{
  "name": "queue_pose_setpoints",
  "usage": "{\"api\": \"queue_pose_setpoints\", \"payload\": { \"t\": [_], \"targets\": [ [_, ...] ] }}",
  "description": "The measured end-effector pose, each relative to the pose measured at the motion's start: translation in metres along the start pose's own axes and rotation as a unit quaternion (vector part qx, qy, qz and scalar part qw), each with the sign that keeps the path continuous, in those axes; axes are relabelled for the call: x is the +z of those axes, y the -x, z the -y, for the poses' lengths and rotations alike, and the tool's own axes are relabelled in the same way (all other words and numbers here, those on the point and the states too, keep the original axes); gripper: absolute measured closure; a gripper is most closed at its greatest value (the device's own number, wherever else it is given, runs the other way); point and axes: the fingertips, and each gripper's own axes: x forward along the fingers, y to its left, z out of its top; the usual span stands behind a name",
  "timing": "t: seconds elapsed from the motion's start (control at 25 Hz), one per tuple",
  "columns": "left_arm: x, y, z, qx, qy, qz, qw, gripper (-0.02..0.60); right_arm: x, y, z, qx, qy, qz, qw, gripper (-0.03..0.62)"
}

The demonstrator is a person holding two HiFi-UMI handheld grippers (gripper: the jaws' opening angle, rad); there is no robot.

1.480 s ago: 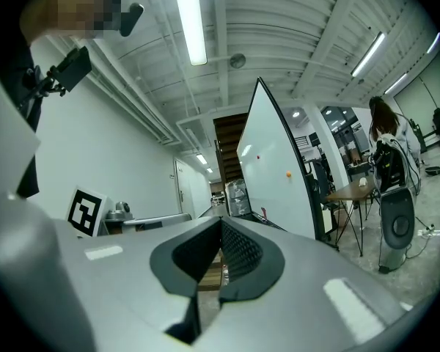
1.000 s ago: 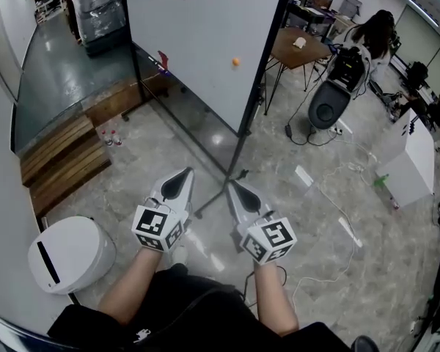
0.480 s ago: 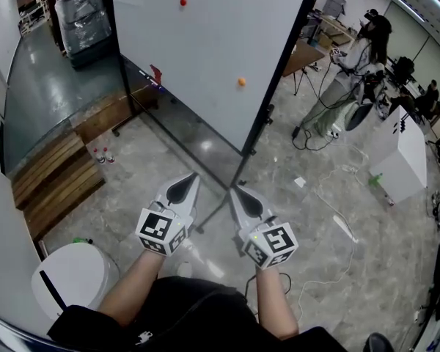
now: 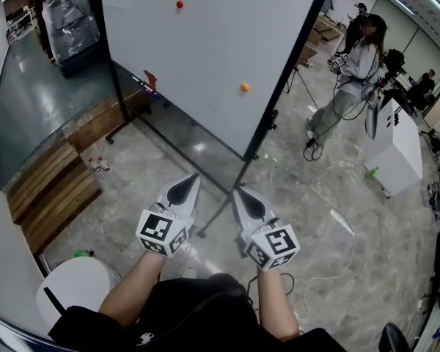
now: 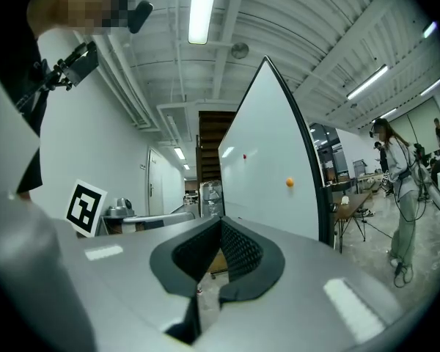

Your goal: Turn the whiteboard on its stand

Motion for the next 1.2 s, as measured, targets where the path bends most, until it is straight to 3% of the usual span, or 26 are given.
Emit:
{"api": "queue_pose_setpoints", "payload": {
  "t": [0.48,1.2],
  "targets": [
    [0.001,-0.031,0.008,0.003,-0.008,-0.004,1.0,0.58,0.012,-0.005,0.035,0.006,0.003,0.013,1.0,0.586],
    [0.002,-0.096,0.009,0.045,-0.027,-0.007,0.9986,0.578,0.037,-0.03,0.136,0.024,0.027,0.019,0.999,0.583]
  ]
}}
